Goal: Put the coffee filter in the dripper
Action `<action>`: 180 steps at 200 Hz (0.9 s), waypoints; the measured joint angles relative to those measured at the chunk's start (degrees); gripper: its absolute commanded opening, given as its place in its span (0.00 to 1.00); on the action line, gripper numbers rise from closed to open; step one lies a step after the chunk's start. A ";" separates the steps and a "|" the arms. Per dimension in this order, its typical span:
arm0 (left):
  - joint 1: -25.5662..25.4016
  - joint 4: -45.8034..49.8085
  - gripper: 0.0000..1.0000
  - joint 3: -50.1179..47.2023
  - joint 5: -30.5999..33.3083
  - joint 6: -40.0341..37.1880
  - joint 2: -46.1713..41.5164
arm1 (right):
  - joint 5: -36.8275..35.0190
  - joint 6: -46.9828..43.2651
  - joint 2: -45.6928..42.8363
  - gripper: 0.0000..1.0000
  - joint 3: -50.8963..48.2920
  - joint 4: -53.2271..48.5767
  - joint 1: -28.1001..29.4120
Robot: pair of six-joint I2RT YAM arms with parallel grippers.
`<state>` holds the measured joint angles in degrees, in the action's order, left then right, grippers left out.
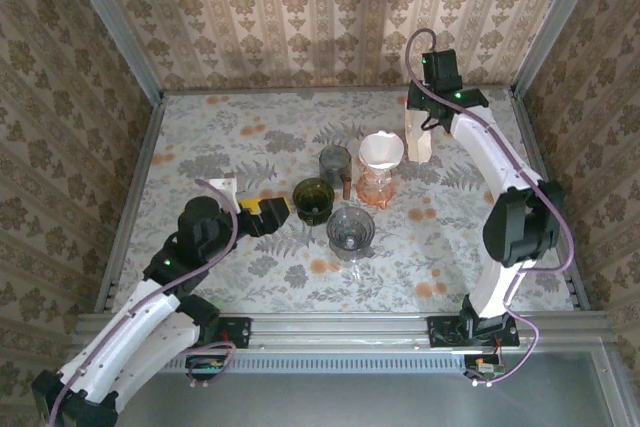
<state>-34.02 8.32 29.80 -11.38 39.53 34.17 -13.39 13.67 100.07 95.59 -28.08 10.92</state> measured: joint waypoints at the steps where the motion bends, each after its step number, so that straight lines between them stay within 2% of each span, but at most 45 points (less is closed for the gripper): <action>1: 0.00 0.00 1.00 0.02 0.00 0.00 -0.04 | -0.07 0.00 -0.24 0.00 -0.15 0.02 0.02; 55: 0.00 1.62 0.98 0.46 -0.76 -0.02 -1.99 | -3.85 0.68 -18.67 0.00 -10.25 0.09 2.91; 80: 0.00 2.67 0.98 1.31 -1.81 -0.09 -2.05 | -5.31 1.90 -29.59 0.00 -15.10 -1.07 6.25; 102: 0.00 2.95 0.99 1.90 -2.54 -0.17 -2.12 | -6.19 3.10 -37.97 0.00 -17.09 -4.15 12.79; 129: 0.00 3.32 1.00 2.47 -3.02 -0.90 -2.21 | -6.80 5.38 -44.09 0.00 -17.25 -10.49 23.02; 154: 0.00 4.68 1.00 3.04 -3.39 -2.01 -2.21 | -7.52 8.22 -45.59 0.00 -15.28 -19.06 32.41; 180: 0.04 5.64 1.00 3.41 -3.93 -3.15 -2.21 | -7.43 11.85 -43.67 0.00 -11.04 -27.76 39.60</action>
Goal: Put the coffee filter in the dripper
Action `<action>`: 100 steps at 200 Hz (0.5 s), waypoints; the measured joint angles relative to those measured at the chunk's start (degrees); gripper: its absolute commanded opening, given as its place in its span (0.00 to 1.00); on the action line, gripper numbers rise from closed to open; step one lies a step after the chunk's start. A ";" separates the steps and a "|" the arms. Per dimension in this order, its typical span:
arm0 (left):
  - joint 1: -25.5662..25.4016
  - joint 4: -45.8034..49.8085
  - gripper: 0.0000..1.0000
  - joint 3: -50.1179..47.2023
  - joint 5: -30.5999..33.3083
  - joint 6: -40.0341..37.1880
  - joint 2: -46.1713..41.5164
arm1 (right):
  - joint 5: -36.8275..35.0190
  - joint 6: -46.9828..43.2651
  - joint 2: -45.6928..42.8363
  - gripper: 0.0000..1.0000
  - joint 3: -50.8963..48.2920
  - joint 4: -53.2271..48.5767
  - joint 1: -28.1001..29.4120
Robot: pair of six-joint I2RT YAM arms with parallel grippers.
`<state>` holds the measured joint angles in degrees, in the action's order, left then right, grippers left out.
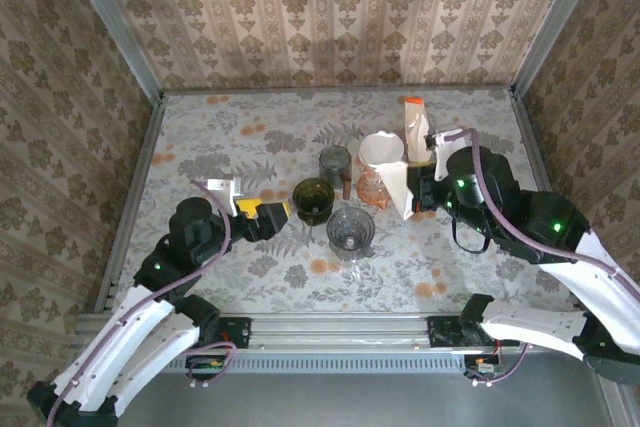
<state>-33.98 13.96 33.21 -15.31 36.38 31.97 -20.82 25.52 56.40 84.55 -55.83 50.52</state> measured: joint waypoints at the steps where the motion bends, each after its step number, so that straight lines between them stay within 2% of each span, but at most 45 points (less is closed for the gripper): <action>1: 0.00 0.02 1.00 0.00 0.00 -0.04 0.00 | 0.00 0.15 0.17 0.00 0.28 -0.42 0.28; 38: 0.00 0.70 1.00 0.00 -0.76 -0.96 0.00 | 0.42 3.69 5.90 0.00 5.86 -9.46 5.51; 100: 0.35 0.68 0.99 0.00 -2.34 -1.77 0.00 | 5.86 5.60 16.00 0.00 11.87 -17.14 6.19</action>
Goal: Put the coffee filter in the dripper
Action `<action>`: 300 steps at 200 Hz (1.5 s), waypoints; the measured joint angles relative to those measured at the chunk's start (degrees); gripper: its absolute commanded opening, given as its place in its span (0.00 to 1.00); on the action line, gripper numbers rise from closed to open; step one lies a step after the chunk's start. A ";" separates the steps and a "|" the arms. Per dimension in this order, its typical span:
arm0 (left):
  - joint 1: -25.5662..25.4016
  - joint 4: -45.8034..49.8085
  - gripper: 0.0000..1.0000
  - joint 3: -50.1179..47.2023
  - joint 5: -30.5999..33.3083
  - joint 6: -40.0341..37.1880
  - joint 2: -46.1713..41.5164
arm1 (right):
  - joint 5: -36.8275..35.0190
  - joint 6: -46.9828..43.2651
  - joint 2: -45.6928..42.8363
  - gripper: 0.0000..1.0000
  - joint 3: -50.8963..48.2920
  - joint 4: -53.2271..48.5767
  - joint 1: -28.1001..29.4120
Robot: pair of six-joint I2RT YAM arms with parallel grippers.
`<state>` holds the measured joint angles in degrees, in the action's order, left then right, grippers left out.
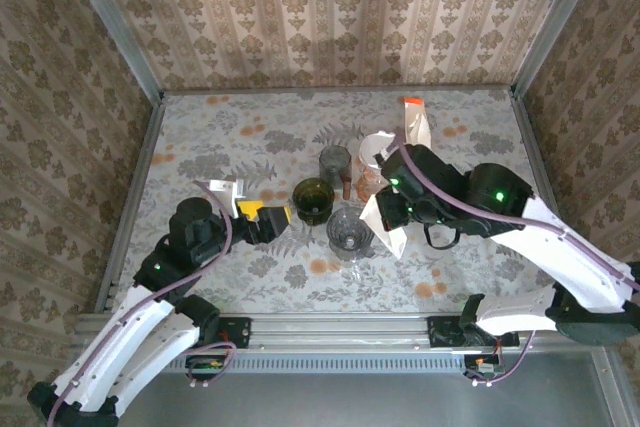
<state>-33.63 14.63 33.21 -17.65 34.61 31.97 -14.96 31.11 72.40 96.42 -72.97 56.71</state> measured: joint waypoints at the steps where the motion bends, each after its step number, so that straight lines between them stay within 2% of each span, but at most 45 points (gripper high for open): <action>1: 0.00 0.00 0.99 0.00 -0.02 0.00 0.00 | 0.07 0.00 0.11 0.00 0.09 -0.07 0.00; 75: 0.02 -0.09 0.99 -0.13 -2.54 -0.11 -0.20 | 3.04 -1.99 13.75 0.00 12.22 -7.19 0.20; 157: 0.35 -1.44 0.98 -1.73 -4.98 -0.02 -0.22 | 4.48 -5.22 23.21 0.00 17.14 -9.99 0.20; 212: 0.35 -2.80 0.98 -2.75 -6.49 0.50 -0.22 | 5.16 -6.93 26.29 0.00 16.85 -8.59 0.20; 272: 0.24 -4.63 0.95 -3.10 -8.37 0.98 1.53 | 4.98 -7.17 26.27 0.00 10.16 -4.11 0.20; 300: -2.47 -5.86 0.92 -3.10 -8.48 1.01 4.26 | 4.87 -7.15 26.27 0.00 8.04 -2.23 0.20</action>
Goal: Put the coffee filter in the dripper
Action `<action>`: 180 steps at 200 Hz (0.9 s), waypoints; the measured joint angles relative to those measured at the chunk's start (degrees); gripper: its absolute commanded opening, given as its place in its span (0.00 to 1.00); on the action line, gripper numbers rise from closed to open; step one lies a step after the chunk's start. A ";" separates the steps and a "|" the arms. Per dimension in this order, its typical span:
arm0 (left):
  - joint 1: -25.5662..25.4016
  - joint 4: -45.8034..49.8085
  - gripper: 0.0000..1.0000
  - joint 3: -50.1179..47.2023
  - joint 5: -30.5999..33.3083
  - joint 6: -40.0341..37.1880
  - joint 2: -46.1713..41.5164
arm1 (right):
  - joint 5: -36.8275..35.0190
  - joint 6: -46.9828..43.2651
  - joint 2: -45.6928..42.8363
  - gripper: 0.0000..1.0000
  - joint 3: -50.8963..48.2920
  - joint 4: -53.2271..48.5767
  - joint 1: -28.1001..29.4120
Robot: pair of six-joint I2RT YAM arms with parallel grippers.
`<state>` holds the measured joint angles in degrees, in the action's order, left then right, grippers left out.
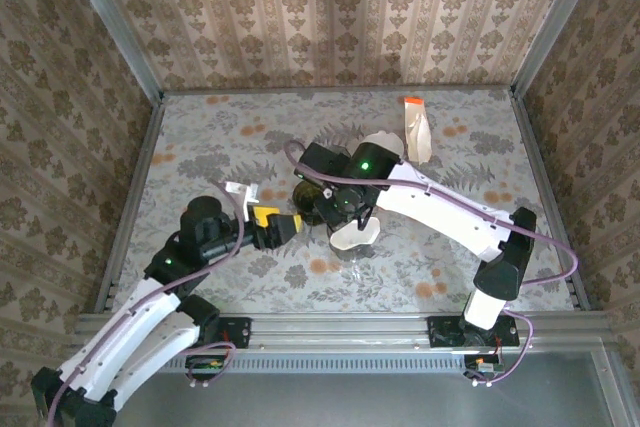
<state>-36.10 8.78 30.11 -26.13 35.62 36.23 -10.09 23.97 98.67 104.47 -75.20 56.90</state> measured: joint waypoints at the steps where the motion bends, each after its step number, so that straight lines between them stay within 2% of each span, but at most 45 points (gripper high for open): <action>1: -0.17 -0.04 0.92 0.00 0.00 0.00 0.11 | 0.00 0.00 0.00 0.00 -0.04 0.00 0.00; 27: -5.57 -1.03 0.90 0.04 1.27 -0.31 3.45 | 0.00 0.04 0.00 0.00 -0.85 1.46 0.00; 38: -7.78 -1.55 0.89 0.04 1.97 -0.59 4.81 | 0.00 0.20 -0.04 0.04 -1.09 2.10 0.00; 72: -11.78 -3.10 0.89 0.07 3.50 -0.94 8.00 | 0.02 0.46 -0.31 0.07 -2.23 3.63 0.00; 120: -14.56 -6.99 0.88 0.07 4.72 -0.94 11.58 | 0.04 1.49 -1.75 0.10 -4.50 5.79 0.00; 180: -14.84 -8.85 0.83 0.09 5.18 -0.72 15.87 | 0.07 1.99 -3.98 0.25 -6.73 7.82 0.00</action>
<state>-50.94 -0.08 30.20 -20.95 34.89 52.10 -10.02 25.96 94.70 97.73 -67.37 56.90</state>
